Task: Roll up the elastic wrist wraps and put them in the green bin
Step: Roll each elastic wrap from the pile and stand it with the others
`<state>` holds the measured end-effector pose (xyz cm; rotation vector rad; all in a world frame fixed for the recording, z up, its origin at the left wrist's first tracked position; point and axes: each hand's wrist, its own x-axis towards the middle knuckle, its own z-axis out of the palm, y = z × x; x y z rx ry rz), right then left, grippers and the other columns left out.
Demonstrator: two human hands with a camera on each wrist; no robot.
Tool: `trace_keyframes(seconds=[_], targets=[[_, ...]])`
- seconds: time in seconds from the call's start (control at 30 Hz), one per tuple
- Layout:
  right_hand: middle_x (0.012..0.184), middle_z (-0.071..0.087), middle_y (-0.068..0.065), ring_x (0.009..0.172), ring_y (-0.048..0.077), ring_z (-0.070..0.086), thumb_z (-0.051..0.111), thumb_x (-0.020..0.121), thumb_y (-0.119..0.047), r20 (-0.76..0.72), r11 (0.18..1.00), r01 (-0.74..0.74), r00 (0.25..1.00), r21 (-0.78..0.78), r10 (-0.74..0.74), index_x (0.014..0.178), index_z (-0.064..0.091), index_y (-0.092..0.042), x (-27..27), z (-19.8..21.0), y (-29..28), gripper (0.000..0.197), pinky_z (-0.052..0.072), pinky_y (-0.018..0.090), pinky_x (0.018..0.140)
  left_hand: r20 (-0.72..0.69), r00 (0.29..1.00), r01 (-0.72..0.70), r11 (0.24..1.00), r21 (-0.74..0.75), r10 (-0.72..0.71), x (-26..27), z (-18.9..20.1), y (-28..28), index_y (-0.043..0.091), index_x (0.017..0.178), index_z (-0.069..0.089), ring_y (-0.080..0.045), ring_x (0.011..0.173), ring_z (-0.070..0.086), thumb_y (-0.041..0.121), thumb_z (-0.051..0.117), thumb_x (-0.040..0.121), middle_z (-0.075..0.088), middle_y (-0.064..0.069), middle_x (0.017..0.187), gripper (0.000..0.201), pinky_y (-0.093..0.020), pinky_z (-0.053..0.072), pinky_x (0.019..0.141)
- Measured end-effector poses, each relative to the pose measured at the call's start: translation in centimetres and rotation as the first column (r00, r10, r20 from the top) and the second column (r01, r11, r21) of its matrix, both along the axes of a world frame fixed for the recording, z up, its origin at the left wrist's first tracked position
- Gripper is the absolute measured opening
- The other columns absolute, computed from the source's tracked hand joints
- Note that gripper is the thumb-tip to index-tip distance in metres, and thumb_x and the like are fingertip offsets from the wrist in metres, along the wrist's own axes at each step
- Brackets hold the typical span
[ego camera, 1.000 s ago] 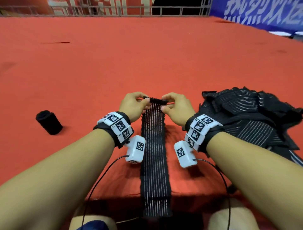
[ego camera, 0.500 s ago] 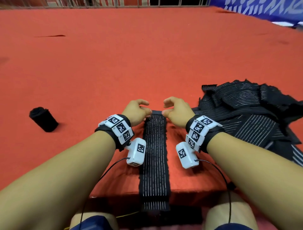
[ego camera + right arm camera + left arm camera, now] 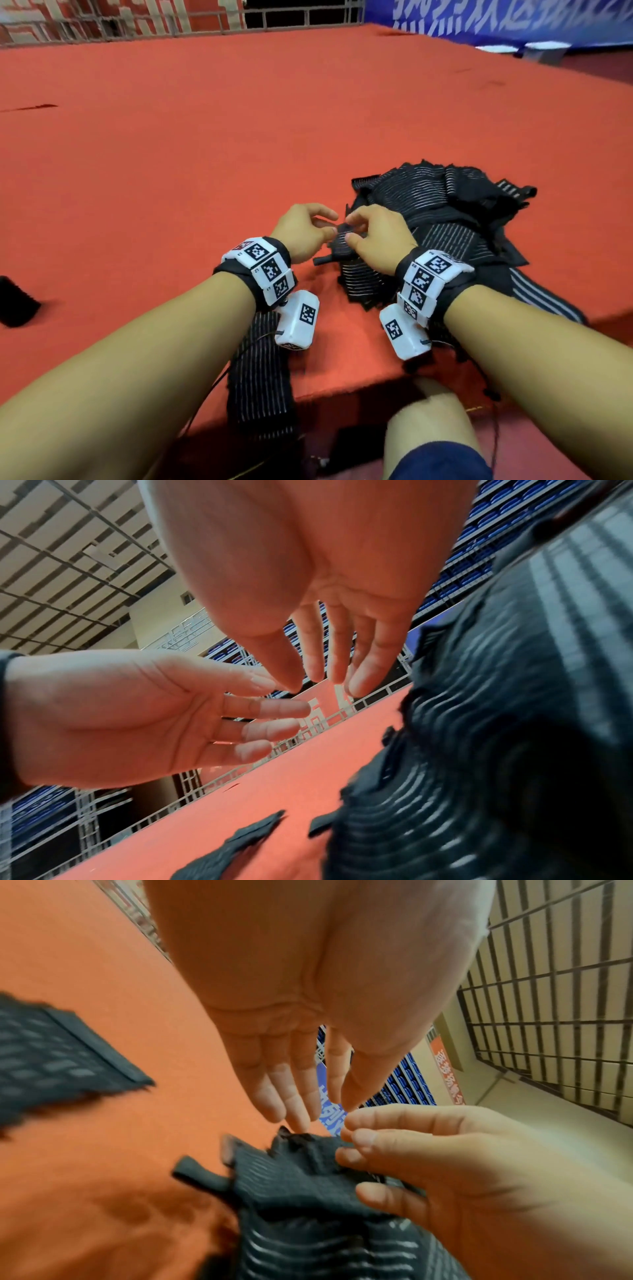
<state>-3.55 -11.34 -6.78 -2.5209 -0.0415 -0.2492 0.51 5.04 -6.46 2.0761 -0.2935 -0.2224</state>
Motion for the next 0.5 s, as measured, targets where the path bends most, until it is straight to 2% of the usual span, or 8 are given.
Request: trace_keyframes(seconds=[0.1, 0.23, 0.37, 0.43, 0.5], targets=[[0.119, 0.062, 0.004, 0.106, 0.021, 0.064, 0.07, 0.09, -0.021, 0.026, 0.995, 0.098, 0.995, 0.019, -0.098, 0.116, 0.07, -0.015, -0.9, 0.1, -3.2, 0.026, 0.049, 0.032, 0.097, 0.021, 0.998, 0.062, 0.998, 0.006, -0.062, 0.0, 0.1, -3.9, 0.036, 0.093, 0.068, -0.023, 0.094, 0.072, 0.008, 0.066, 0.089, 0.075, 0.002, 0.101, 0.029, -0.044, 0.059, 0.09], [0.124, 0.058, 0.004, 0.102, 0.023, 0.065, 0.069, 0.09, -0.02, 0.075, 0.979, 0.199, 0.977, 0.041, -0.202, 0.121, 0.067, -0.014, -2.3, 0.2, -6.9, 0.031, 0.048, 0.036, 0.098, 0.003, 0.99, 0.141, 0.99, 0.03, -0.142, -0.2, 0.3, -8.4, 0.045, 0.115, 0.06, -0.027, 0.1, 0.07, 0.002, 0.06, 0.089, 0.069, -0.006, 0.114, 0.05, -0.041, 0.057, 0.084], [0.128, 0.054, 0.002, 0.1, 0.025, 0.065, 0.068, 0.09, -0.02, 0.06, 0.954, 0.288, 0.954, 0.08, -0.293, 0.12, 0.065, -0.015, -3.2, 0.2, -10.0, 0.03, 0.049, 0.039, 0.099, -0.022, 0.986, 0.17, 0.981, 0.095, -0.168, -0.2, 0.3, -11.2, 0.04, 0.135, 0.056, -0.027, 0.108, 0.065, 0.007, 0.062, 0.093, 0.061, -0.003, 0.12, 0.054, -0.044, 0.056, 0.096], [0.13, 0.053, 0.001, 0.1, 0.025, 0.065, 0.068, 0.091, -0.021, 0.059, 0.946, 0.311, 0.947, 0.091, -0.317, 0.119, 0.065, -0.015, -3.4, 0.1, -11.2, 0.029, 0.048, 0.038, 0.099, -0.031, 0.987, 0.161, 0.978, 0.13, -0.158, -0.1, 0.5, -12.1, 0.036, 0.139, 0.054, -0.027, 0.105, 0.065, 0.005, 0.062, 0.093, 0.059, -0.002, 0.114, 0.056, -0.045, 0.056, 0.097], [0.136, 0.049, 0.0, 0.097, 0.024, 0.065, 0.067, 0.092, -0.022, 0.053, 0.942, 0.327, 0.942, 0.079, -0.331, 0.121, 0.065, -0.013, -3.5, -0.1, -11.9, 0.03, 0.047, 0.035, 0.098, -0.019, 0.989, 0.147, 0.974, 0.175, -0.146, -0.1, 0.5, -12.5, 0.034, 0.141, 0.054, -0.028, 0.109, 0.064, 0.007, 0.062, 0.093, 0.06, -0.003, 0.118, 0.056, -0.043, 0.054, 0.1]])
